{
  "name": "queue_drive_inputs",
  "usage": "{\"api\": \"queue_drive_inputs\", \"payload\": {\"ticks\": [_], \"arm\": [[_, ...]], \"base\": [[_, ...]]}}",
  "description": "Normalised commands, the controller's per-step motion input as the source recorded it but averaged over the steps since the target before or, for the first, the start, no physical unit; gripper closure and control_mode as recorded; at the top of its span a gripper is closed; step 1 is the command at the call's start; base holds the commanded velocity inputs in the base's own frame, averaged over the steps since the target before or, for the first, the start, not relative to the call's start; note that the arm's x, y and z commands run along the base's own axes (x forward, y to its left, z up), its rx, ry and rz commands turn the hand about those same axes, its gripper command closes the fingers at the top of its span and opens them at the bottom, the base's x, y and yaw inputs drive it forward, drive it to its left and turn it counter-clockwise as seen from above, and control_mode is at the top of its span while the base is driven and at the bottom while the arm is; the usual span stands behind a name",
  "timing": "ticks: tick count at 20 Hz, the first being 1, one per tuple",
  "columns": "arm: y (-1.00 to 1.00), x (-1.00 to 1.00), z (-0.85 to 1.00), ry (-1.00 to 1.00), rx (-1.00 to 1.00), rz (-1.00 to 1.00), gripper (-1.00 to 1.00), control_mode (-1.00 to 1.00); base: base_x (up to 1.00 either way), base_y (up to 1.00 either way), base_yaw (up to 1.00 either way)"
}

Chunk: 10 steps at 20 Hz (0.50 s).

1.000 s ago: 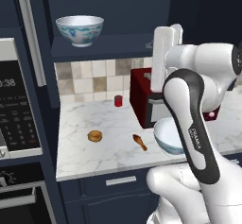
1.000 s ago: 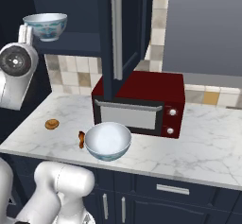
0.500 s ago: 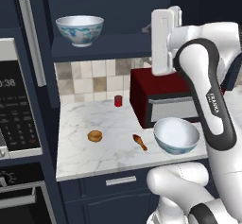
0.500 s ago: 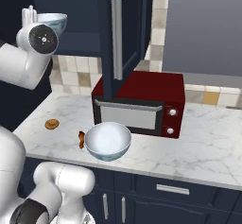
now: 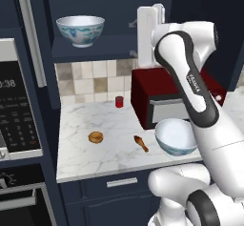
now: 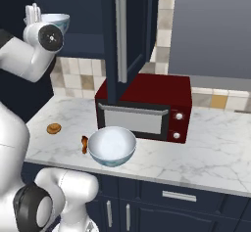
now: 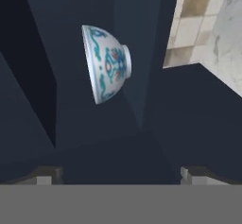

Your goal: Pick both bowls and place them on the counter. Then place the chicken drumstick in one bowl and place the bread in the other bowl.

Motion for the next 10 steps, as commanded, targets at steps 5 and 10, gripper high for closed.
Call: {"api": "queue_drive_inputs", "payload": {"ticks": [5, 10], "arm": [[0.25, 0.55, 0.0, 0.0, 0.0, 0.03, -1.0, -1.0], [0.12, 0.56, 0.0, 0.0, 0.0, 0.04, -1.0, -1.0]], "base": [[0.0, 0.0, 0.0], [0.0, 0.0, 0.0]]}}
